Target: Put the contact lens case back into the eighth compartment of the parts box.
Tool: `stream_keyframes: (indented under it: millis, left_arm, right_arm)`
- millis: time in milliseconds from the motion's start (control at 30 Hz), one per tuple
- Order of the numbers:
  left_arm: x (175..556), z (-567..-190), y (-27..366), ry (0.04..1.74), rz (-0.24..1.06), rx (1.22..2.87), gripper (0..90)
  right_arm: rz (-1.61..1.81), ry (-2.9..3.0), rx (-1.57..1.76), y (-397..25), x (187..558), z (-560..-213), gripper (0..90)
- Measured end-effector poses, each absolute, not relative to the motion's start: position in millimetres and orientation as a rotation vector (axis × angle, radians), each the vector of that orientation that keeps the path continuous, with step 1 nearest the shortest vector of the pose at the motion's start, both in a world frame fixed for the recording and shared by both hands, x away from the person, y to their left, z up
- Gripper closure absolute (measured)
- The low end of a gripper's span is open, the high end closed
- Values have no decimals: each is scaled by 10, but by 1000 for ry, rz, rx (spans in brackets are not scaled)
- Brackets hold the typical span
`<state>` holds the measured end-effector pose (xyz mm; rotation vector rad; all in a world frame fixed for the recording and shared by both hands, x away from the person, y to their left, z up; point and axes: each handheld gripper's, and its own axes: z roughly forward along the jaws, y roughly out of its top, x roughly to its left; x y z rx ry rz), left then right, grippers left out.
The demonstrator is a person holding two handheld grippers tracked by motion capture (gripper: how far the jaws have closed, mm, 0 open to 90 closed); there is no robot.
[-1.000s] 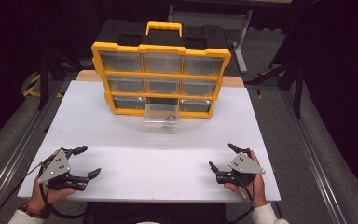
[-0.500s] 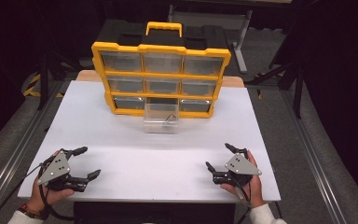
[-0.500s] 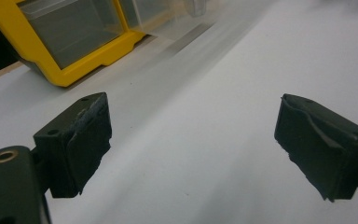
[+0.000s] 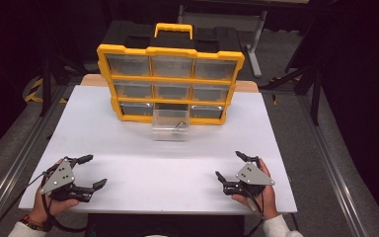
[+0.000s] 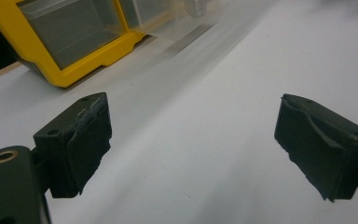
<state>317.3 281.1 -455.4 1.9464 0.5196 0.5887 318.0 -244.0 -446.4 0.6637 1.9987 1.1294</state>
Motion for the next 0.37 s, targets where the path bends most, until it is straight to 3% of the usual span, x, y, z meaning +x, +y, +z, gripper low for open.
stream_keyframes:
  millis: [367]
  left_arm:
    - [3205, -4565, 2790, 538, 585, 1952, 119]
  right_arm:
    - [1097, 1995, 683, -2434, 3180, -4474, 116]
